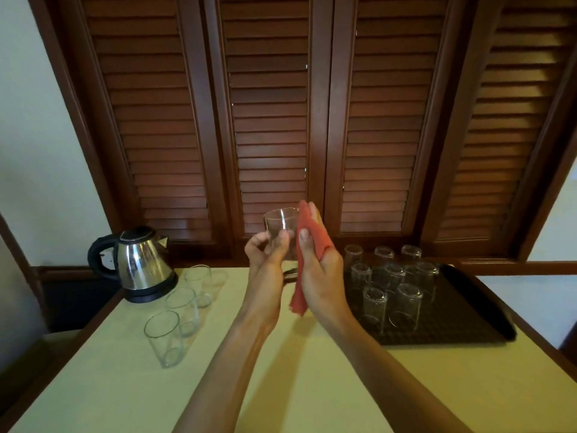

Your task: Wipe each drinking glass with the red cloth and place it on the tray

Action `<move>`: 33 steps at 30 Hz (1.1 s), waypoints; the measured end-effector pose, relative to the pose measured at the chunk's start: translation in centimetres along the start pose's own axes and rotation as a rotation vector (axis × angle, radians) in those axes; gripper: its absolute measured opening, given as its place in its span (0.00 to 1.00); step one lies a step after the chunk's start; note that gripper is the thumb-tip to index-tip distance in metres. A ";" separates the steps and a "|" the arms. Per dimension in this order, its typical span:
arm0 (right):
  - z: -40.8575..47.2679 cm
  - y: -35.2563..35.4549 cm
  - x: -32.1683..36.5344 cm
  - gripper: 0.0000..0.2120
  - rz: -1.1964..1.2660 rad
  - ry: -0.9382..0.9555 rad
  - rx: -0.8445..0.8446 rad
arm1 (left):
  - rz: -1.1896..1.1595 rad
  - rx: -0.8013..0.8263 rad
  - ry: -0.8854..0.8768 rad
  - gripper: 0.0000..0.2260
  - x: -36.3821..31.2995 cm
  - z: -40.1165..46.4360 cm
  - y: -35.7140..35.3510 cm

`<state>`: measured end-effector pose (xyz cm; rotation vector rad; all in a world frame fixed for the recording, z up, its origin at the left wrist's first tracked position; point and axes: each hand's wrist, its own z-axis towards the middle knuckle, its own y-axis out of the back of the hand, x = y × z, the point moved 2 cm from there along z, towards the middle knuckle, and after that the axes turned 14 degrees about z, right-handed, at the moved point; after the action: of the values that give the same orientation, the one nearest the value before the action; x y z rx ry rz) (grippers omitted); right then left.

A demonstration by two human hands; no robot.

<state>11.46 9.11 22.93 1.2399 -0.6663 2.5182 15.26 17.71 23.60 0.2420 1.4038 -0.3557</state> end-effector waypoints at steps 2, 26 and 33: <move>-2.7 -0.9 -0.3 0.28 0.006 0.045 0.043 | -0.005 -0.024 -0.032 0.26 -0.8 0.6 0.7; -3.0 0.6 -1.1 0.28 -0.012 0.016 0.010 | 0.147 0.000 -0.088 0.16 1.2 -0.6 -0.2; -5.2 0.2 -1.2 0.25 0.013 0.008 0.000 | 0.124 0.033 -0.023 0.28 1.6 -0.4 -0.3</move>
<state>8.62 11.54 19.16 1.2291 -0.6751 2.5323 15.01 17.45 21.99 0.3494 1.3545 -0.2782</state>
